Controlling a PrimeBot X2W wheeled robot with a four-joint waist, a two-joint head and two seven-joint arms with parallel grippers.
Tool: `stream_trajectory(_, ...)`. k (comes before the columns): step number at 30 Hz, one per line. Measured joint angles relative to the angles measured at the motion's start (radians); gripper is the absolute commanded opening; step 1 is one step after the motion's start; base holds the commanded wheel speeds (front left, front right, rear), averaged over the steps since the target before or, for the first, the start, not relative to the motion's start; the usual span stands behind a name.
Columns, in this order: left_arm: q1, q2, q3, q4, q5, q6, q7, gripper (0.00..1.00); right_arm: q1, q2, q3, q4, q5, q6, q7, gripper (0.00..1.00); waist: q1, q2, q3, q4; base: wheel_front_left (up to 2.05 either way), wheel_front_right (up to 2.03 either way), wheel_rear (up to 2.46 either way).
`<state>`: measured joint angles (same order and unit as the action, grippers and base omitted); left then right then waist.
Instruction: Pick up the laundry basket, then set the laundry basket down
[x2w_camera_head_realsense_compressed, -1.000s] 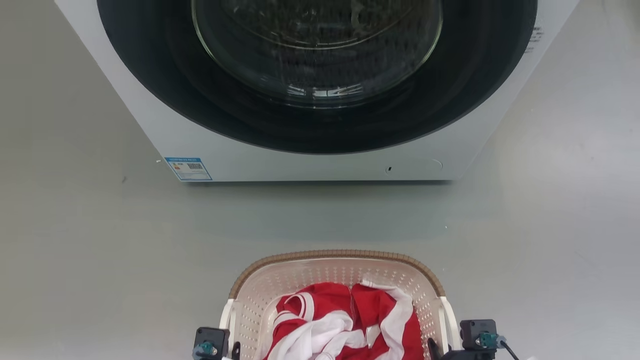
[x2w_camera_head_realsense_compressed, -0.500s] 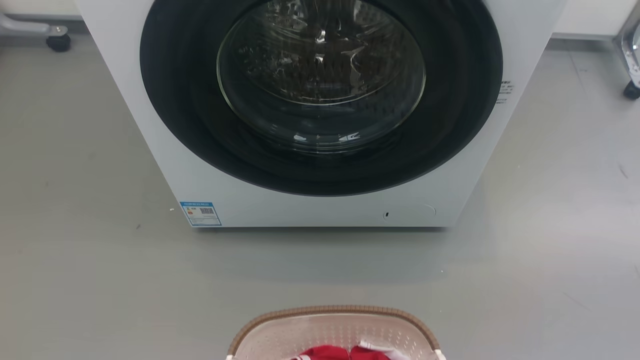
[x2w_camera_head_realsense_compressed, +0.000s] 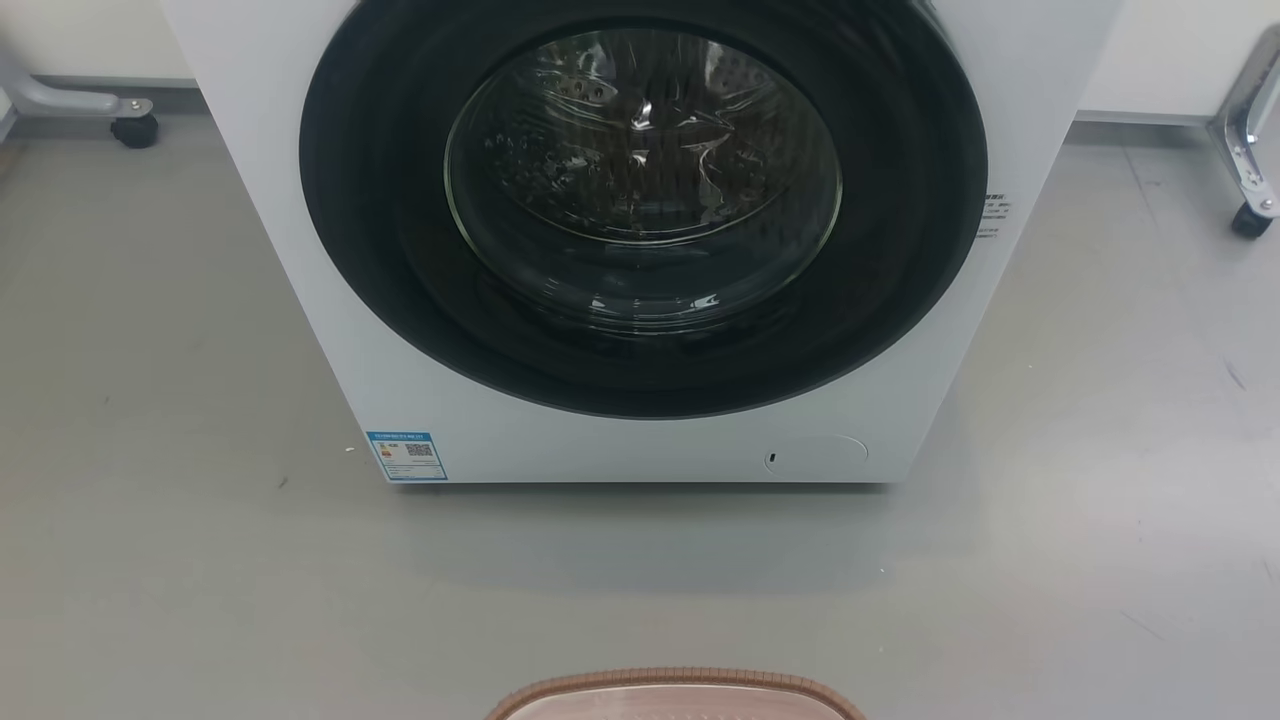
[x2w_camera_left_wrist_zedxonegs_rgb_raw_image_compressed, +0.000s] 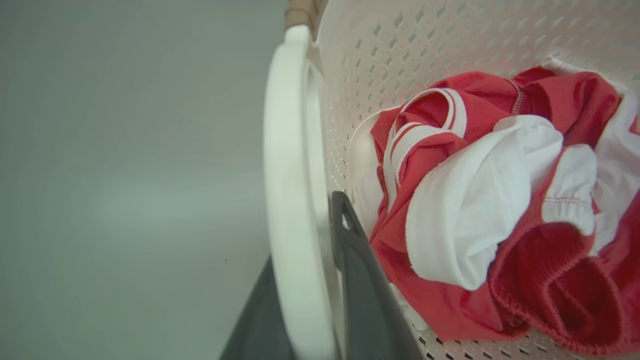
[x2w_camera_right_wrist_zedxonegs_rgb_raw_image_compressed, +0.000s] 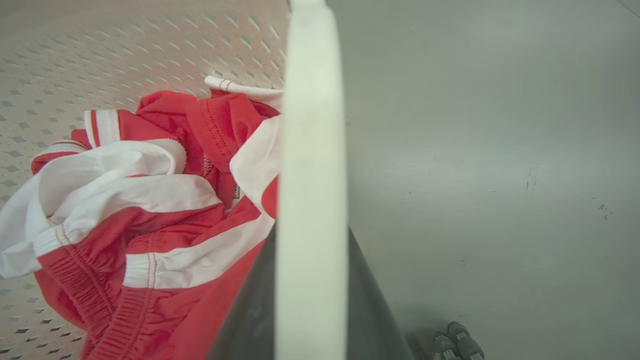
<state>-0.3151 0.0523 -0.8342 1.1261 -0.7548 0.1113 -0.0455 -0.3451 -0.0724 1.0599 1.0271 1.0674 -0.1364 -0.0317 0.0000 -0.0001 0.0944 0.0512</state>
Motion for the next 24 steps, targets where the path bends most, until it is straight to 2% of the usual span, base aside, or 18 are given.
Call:
stream_trajectory(12, 0.016, -0.003, -0.014, 0.001, -0.011, 0.0, 0.019, 0.0, 0.0, 0.007, 0.016, 0.03, 0.025, 0.0, 0.015, 0.0, 0.0, 0.0, -0.012, 0.004, 0.0, 0.0, 0.0)
stream_trajectory(24, 0.01, -0.007, -0.016, 0.023, -0.033, -0.007, 0.022, 0.0, -0.017, 0.012, 0.028, 0.053, 0.043, 0.015, 0.013, 0.0, 0.0, 0.0002, -0.015, 0.002, 0.0, 0.0, 0.0)
